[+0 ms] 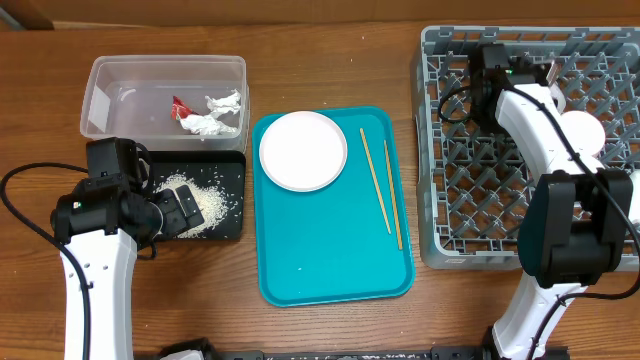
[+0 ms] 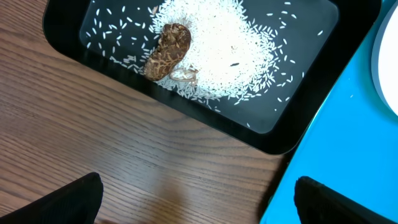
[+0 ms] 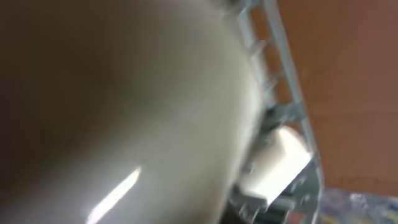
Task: Sort waste into correct bins and load items into the dishwasher
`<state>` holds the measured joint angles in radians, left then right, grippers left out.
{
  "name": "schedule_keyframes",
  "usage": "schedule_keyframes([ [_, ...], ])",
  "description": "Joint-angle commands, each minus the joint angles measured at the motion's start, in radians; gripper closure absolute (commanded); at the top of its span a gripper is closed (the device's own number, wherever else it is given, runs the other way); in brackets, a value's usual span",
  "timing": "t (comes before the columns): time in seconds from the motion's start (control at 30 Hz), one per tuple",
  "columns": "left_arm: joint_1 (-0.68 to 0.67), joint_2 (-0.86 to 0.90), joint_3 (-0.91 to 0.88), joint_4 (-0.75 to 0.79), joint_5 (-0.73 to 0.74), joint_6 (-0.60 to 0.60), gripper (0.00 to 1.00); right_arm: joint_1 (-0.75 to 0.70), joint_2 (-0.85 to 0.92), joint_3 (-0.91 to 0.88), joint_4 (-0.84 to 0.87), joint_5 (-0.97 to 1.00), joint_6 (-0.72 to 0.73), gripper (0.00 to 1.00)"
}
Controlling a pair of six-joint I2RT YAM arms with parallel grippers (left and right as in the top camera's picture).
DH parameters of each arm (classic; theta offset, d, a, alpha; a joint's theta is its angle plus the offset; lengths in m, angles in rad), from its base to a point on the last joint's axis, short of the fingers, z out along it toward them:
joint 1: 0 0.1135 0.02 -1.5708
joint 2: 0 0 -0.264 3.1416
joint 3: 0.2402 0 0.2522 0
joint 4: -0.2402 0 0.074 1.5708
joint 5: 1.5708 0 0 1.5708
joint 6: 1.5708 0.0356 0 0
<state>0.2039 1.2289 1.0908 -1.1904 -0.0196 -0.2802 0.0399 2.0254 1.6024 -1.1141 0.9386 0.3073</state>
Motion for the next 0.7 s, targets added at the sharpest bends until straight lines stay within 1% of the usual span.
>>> schedule_keyframes([
  [0.0, 0.005, 0.002, 0.006, -0.002, -0.003, 0.011, 0.00, 0.000, -0.003, -0.013, -0.033, -0.247, 0.040, 0.96],
  [0.13, 0.005, 0.002, 0.006, -0.002, -0.003, 0.011, 0.00, 0.000, -0.008, -0.011, -0.078, -0.336, 0.061, 0.96],
  [0.27, 0.005, 0.002, 0.006, -0.002, -0.003, 0.011, 0.00, 0.000, -0.039, -0.010, -0.088, -0.351, 0.061, 0.96],
  [0.4, 0.005, 0.002, 0.006, -0.002, -0.003, 0.011, 0.00, 0.000, -0.106, -0.007, -0.088, -0.350, 0.060, 0.95],
  [0.53, 0.005, 0.002, 0.006, -0.002, -0.003, 0.011, 0.00, -0.001, -0.200, 0.013, -0.089, -0.352, 0.060, 0.80],
  [0.6, 0.005, 0.002, 0.006, -0.002, -0.003, 0.011, 0.00, -0.001, -0.246, 0.020, -0.085, -0.385, 0.053, 0.72],
  [0.67, 0.005, 0.002, 0.006, -0.002, -0.003, 0.011, 0.00, -0.001, -0.288, 0.022, -0.073, -0.494, 0.029, 0.72],
])
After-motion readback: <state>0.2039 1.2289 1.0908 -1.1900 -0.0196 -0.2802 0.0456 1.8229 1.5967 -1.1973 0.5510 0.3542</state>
